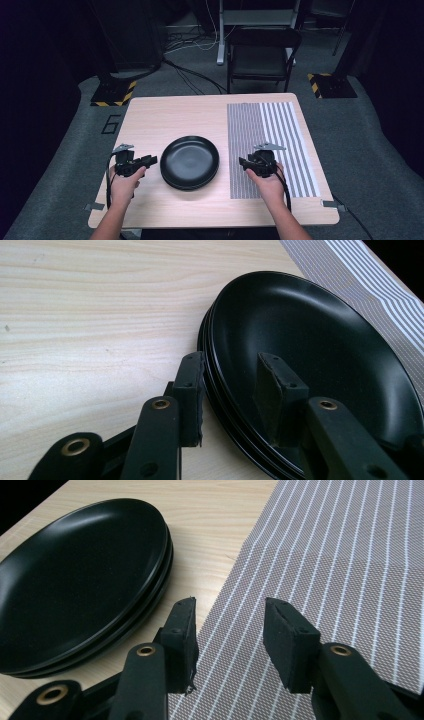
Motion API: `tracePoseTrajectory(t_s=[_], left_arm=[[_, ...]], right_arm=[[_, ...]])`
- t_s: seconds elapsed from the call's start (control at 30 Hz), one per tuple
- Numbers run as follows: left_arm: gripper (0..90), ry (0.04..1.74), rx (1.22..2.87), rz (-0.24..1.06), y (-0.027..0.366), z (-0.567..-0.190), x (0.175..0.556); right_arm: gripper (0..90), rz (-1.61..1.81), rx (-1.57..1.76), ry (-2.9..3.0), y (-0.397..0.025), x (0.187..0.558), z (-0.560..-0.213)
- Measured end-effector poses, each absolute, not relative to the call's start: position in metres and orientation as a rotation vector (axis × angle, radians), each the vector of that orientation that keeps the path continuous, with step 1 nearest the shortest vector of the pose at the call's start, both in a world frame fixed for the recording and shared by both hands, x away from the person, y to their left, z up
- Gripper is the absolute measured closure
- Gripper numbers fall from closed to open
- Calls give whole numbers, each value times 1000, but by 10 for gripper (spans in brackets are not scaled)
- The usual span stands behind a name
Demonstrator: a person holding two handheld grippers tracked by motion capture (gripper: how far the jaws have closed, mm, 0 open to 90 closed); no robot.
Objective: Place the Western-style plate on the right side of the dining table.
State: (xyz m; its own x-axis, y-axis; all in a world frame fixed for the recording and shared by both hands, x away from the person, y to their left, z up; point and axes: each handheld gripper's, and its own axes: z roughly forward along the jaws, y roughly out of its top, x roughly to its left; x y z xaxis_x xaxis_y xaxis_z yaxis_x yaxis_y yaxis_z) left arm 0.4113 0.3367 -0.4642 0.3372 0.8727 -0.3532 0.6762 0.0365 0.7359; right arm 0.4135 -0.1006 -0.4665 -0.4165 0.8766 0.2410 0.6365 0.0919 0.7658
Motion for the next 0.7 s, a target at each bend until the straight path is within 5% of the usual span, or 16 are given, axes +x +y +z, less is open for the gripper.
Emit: tracePoseTrajectory(t_s=[0.7], left_arm=[[698,1436,1667,198,328,-472,411]], right_arm=[[580,1299,1479,2141,-73,423,-464]])
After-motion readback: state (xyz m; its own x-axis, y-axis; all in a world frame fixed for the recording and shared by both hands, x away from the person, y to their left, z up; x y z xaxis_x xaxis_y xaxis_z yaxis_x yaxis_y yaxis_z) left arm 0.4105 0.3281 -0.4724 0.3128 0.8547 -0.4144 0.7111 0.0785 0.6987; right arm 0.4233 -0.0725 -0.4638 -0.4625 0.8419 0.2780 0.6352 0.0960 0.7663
